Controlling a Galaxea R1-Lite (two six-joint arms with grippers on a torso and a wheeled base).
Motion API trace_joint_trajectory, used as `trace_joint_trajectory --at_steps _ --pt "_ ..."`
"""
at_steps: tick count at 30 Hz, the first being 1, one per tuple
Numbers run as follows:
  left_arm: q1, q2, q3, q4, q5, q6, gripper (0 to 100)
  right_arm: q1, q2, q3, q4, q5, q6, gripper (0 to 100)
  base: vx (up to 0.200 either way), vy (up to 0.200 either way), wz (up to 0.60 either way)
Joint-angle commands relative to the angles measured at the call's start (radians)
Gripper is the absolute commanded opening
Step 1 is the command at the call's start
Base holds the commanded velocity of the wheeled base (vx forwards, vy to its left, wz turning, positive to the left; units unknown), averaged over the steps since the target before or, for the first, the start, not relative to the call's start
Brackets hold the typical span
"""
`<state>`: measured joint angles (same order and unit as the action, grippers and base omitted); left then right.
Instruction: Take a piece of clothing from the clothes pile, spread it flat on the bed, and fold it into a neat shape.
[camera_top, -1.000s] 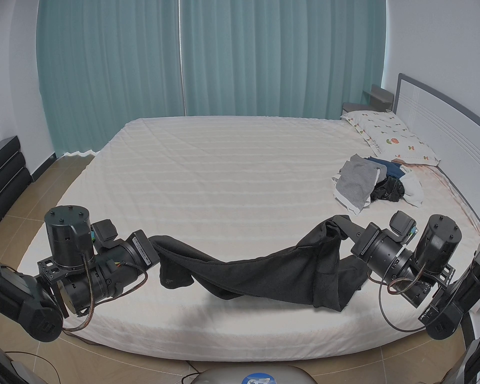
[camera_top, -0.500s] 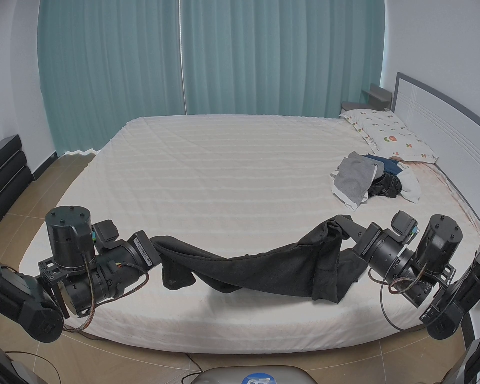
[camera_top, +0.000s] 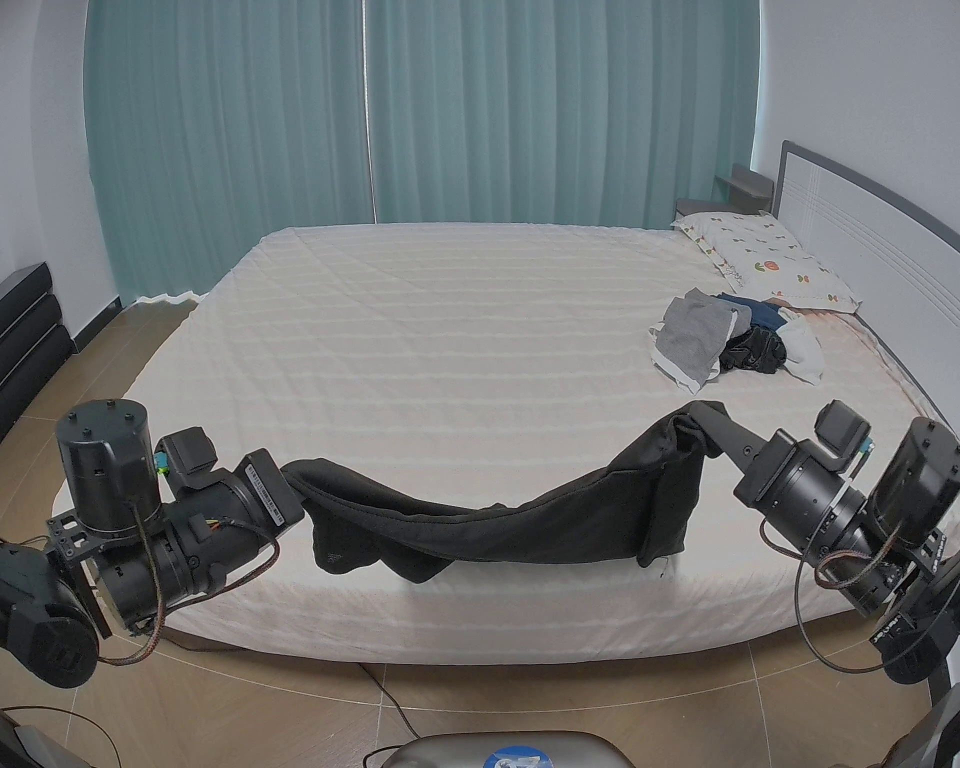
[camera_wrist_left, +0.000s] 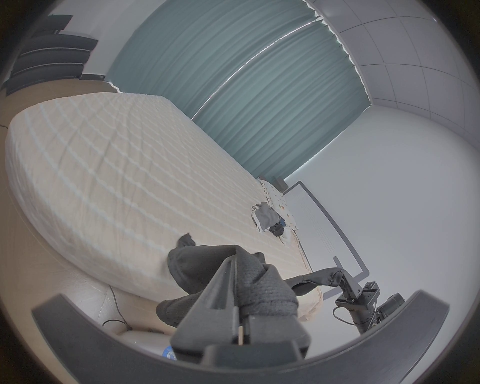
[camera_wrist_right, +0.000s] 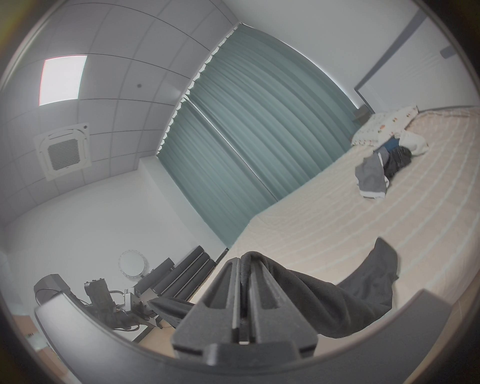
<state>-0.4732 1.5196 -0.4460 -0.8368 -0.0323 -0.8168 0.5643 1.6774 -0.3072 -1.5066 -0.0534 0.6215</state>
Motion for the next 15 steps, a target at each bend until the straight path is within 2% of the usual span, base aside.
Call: trace_joint_trajectory --at_steps 1,4,7,13,14,15 --pt "-0.005 -0.130 -0.023 0.041 0.000 -0.001 0 0.022 -0.171 -0.003 0.034 0.000 -0.059 0 0.000 0.000 0.00" --pt "0.007 -0.180 -0.060 0.076 0.006 0.005 0 0.019 -0.272 -0.024 0.089 0.003 -0.098 0 0.000 0.000 0.00" --pt "0.034 -0.233 -0.138 0.137 0.009 0.019 0 0.009 -0.355 -0.108 0.184 0.003 -0.103 0 0.000 0.000 0.00" --pt "0.045 -0.260 -0.278 0.332 0.012 0.024 0 -0.009 -0.496 -0.383 0.539 0.003 -0.103 0 0.000 0.000 0.00" --pt "0.045 -0.259 -0.281 0.335 0.012 0.024 0 -0.009 -0.498 -0.391 0.548 0.003 -0.103 0 0.000 0.000 0.00" --pt "0.053 -0.251 -0.333 0.370 0.014 0.024 0 -0.012 -0.510 -0.481 0.655 0.004 -0.103 0 0.000 0.000 0.00"
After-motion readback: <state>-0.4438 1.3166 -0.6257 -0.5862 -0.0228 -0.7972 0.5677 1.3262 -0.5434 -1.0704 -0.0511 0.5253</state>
